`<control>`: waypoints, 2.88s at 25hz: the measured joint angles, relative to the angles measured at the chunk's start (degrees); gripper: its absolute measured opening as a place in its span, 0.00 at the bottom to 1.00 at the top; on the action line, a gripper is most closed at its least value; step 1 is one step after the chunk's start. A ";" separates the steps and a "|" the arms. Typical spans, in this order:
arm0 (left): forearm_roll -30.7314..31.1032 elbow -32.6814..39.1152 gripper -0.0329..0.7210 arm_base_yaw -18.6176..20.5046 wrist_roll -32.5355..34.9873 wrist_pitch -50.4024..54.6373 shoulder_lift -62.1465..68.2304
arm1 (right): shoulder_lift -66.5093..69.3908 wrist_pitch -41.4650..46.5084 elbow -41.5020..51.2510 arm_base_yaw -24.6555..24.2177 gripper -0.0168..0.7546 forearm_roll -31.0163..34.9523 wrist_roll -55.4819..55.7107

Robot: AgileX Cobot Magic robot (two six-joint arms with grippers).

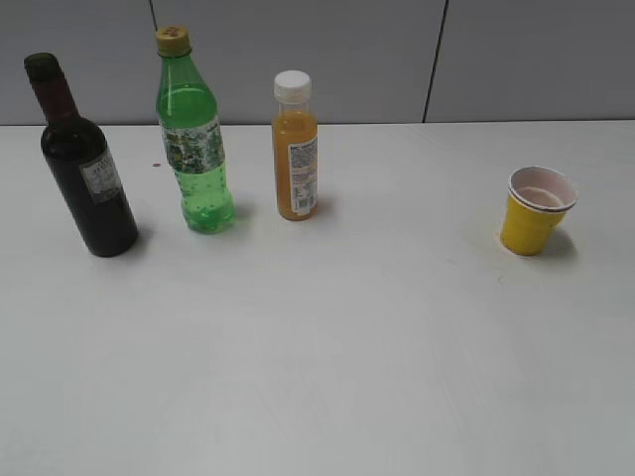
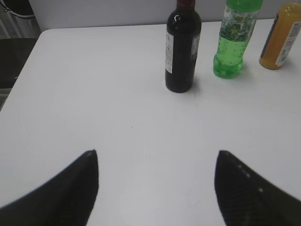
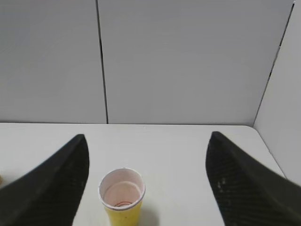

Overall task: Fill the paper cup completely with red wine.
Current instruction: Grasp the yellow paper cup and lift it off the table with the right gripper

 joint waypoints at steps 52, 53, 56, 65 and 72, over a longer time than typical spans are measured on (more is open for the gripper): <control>0.00 0.00 0.82 0.00 0.00 0.00 0.00 | 75.40 -63.32 2.53 0.00 0.91 -7.35 0.36; 0.00 0.00 0.82 0.00 0.00 0.00 0.00 | 76.16 -63.32 1.97 0.00 0.91 -6.82 0.30; 0.00 0.00 0.82 0.00 0.00 0.00 0.00 | 78.68 -63.32 -0.25 0.00 0.91 -5.61 0.30; 0.00 0.00 0.82 0.00 0.00 0.00 0.00 | 83.79 -63.32 -6.23 0.00 0.89 -6.83 0.23; 0.00 0.00 0.82 0.00 0.00 0.00 0.00 | 87.02 -64.19 -9.00 0.00 0.87 -5.83 0.01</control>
